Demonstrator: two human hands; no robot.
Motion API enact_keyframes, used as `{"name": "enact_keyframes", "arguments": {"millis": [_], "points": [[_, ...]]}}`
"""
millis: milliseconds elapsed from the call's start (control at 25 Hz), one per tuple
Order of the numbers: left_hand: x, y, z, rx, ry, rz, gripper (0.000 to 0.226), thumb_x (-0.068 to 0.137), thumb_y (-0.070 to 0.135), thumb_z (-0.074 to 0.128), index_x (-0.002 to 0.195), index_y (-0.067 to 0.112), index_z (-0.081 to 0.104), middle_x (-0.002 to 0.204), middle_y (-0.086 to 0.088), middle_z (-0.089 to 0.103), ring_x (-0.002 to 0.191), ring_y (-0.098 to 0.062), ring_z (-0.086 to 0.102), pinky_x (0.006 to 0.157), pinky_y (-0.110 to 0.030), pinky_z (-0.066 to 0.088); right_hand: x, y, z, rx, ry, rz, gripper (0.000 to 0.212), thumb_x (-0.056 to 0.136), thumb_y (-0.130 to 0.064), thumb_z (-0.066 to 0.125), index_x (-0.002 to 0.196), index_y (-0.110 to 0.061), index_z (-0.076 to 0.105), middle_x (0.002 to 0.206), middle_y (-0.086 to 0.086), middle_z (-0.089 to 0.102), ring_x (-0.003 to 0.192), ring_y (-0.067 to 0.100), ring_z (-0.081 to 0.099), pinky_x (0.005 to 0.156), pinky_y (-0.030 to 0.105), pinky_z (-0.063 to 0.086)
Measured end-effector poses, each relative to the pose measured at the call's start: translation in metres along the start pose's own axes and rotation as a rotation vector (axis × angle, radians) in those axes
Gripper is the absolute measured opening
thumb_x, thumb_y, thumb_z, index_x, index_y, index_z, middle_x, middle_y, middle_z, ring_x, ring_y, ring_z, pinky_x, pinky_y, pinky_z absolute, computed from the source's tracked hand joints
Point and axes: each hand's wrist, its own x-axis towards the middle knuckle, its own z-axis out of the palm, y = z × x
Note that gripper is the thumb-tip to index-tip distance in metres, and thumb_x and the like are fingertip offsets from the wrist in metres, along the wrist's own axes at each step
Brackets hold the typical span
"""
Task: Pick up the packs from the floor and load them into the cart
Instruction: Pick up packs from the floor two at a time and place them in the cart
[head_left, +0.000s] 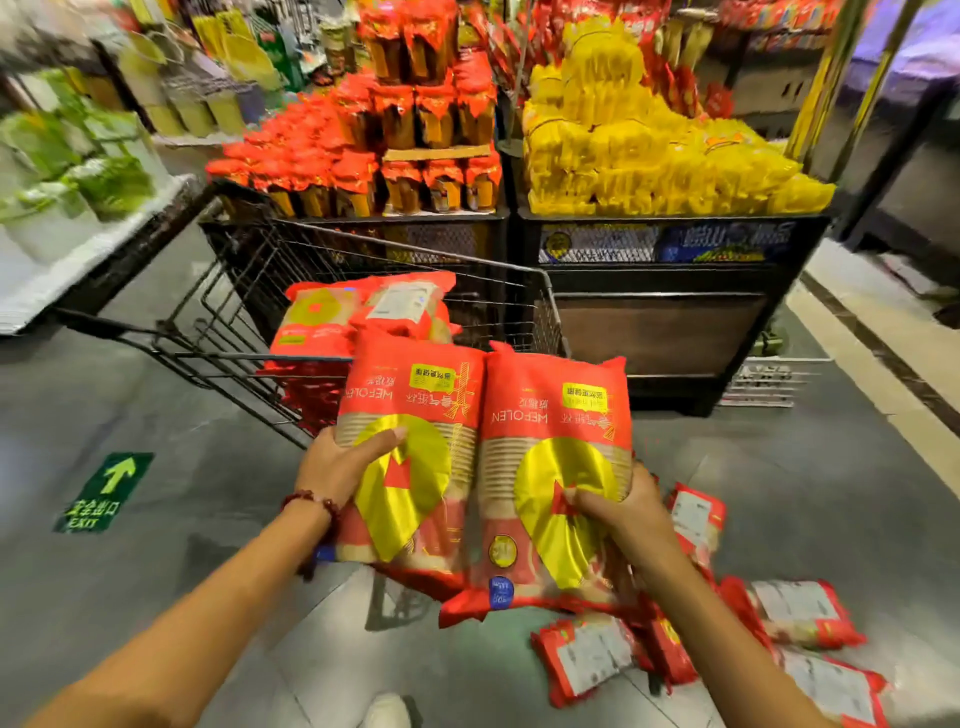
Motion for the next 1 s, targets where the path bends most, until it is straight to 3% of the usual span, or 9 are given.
{"name": "enact_keyframes", "arguments": {"millis": [120,200,360,440,520,600,680,840,1000], "points": [[0.041,0.026,-0.037,-0.058,0.004,0.002,0.044,0.051,0.042,0.086,0.086,0.021,0.069,0.089,-0.005,0.074,0.068,-0.014,0.071,0.070,-0.029,0.055,0.043,-0.032,0.048,0.008,-0.067,-0.031,0.088,0.040,-0.044,0.084,0.116,-0.007,0.059,0.101,0.012,0.075,0.086,0.023,0.074,0.075,0.039,0.061],[0.082,0.042,-0.062,-0.072,0.022,0.018,0.056,0.040,0.051,0.081,0.085,0.022,0.069,0.088,-0.003,0.074,0.076,-0.019,0.070,0.076,-0.032,0.055,0.078,-0.054,0.083,0.011,-0.100,-0.046,0.084,0.043,-0.040,0.085,0.115,-0.006,0.061,0.100,0.011,0.075,0.084,0.019,0.074,0.071,0.032,0.060],[0.167,0.077,-0.110,-0.057,0.031,-0.001,0.054,0.039,0.050,0.080,0.083,0.021,0.069,0.080,-0.002,0.074,0.075,-0.022,0.069,0.076,-0.032,0.053,0.149,-0.099,0.150,0.024,-0.117,-0.064,0.092,0.041,-0.044,0.084,0.120,-0.005,0.058,0.106,0.014,0.073,0.091,0.026,0.074,0.079,0.044,0.061],[0.203,0.093,-0.126,-0.016,0.037,0.002,0.043,0.045,0.048,0.078,0.079,0.022,0.068,0.071,0.004,0.072,0.070,-0.018,0.067,0.067,-0.028,0.051,0.179,-0.119,0.175,0.019,-0.118,-0.077,0.094,0.041,-0.045,0.084,0.120,-0.004,0.057,0.106,0.015,0.072,0.090,0.027,0.073,0.075,0.040,0.061],[0.241,0.104,-0.139,-0.008,0.045,0.005,0.051,0.039,0.052,0.078,0.080,0.024,0.068,0.077,0.003,0.071,0.071,-0.017,0.066,0.064,-0.026,0.050,0.213,-0.132,0.199,0.003,-0.118,-0.068,0.093,0.039,-0.043,0.084,0.118,-0.001,0.058,0.103,0.017,0.072,0.088,0.029,0.073,0.072,0.038,0.060],[0.279,0.110,-0.147,-0.049,0.044,-0.006,0.046,0.052,0.045,0.083,0.086,0.018,0.068,0.084,-0.004,0.071,0.072,-0.020,0.066,0.062,-0.026,0.049,0.249,-0.141,0.217,-0.003,-0.104,-0.057,0.092,0.040,-0.040,0.086,0.116,0.001,0.058,0.102,0.019,0.072,0.089,0.033,0.073,0.068,0.036,0.060],[0.315,0.109,-0.148,-0.040,0.075,-0.038,0.029,0.070,0.029,0.084,0.090,0.014,0.068,0.083,-0.005,0.070,0.073,-0.021,0.065,0.060,-0.024,0.047,0.291,-0.146,0.233,-0.007,-0.112,-0.040,0.089,0.041,-0.037,0.085,0.116,0.004,0.057,0.102,0.020,0.071,0.088,0.032,0.072,0.058,0.025,0.057],[0.368,0.092,-0.143,-0.052,0.140,-0.143,0.073,0.031,0.052,0.080,0.091,0.012,0.073,0.093,-0.013,0.073,0.087,-0.027,0.070,0.081,-0.035,0.055,0.353,-0.153,0.268,-0.091,-0.189,0.005,0.094,0.037,-0.044,0.082,0.116,0.001,0.059,0.102,0.015,0.072,0.087,0.026,0.072,0.059,0.023,0.053],[0.412,0.061,-0.153,-0.075,0.183,-0.271,0.091,0.026,0.054,0.079,0.101,0.005,0.073,0.097,-0.016,0.075,0.091,-0.031,0.072,0.087,-0.040,0.056,0.386,-0.159,0.297,-0.130,-0.236,0.067,0.052,0.048,-0.024,0.078,0.097,-0.008,0.066,0.083,0.003,0.072,0.062,0.005,0.070,0.049,0.011,0.049]]}}
